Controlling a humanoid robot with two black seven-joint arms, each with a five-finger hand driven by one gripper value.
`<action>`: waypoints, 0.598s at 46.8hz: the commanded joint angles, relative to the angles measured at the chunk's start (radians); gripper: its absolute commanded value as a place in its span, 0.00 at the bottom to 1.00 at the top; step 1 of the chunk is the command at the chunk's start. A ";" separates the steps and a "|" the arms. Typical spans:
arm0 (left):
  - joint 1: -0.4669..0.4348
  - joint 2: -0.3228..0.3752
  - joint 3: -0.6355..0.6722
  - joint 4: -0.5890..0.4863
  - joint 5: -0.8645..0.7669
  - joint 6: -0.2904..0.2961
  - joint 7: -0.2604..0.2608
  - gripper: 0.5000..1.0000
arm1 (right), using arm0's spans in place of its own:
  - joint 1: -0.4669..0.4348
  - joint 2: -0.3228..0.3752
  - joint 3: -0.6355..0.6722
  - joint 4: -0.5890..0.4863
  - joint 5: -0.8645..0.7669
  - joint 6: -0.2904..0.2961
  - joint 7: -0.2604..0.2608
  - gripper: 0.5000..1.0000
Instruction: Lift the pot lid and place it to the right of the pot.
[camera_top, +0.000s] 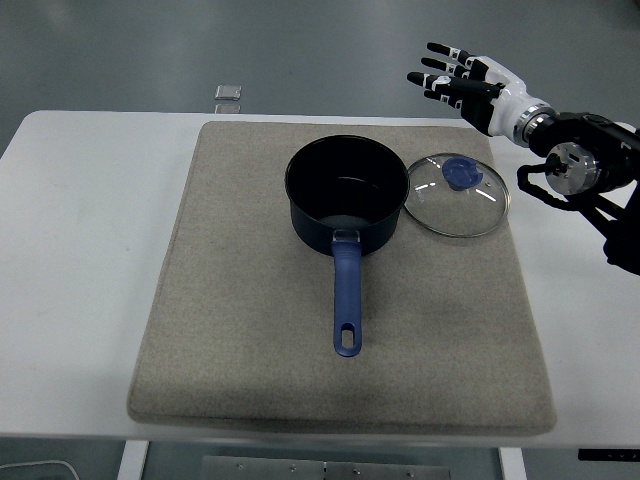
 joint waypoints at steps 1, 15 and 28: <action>0.000 0.000 0.000 0.000 0.000 0.001 0.000 1.00 | 0.001 -0.002 0.000 -0.015 0.002 -0.006 0.000 0.84; 0.000 0.000 0.001 0.000 0.000 0.001 0.000 1.00 | -0.005 -0.003 -0.005 -0.019 -0.007 0.002 -0.003 0.84; 0.000 0.000 0.001 0.000 0.000 0.001 0.000 1.00 | -0.017 -0.002 -0.002 -0.019 -0.004 0.000 -0.002 0.84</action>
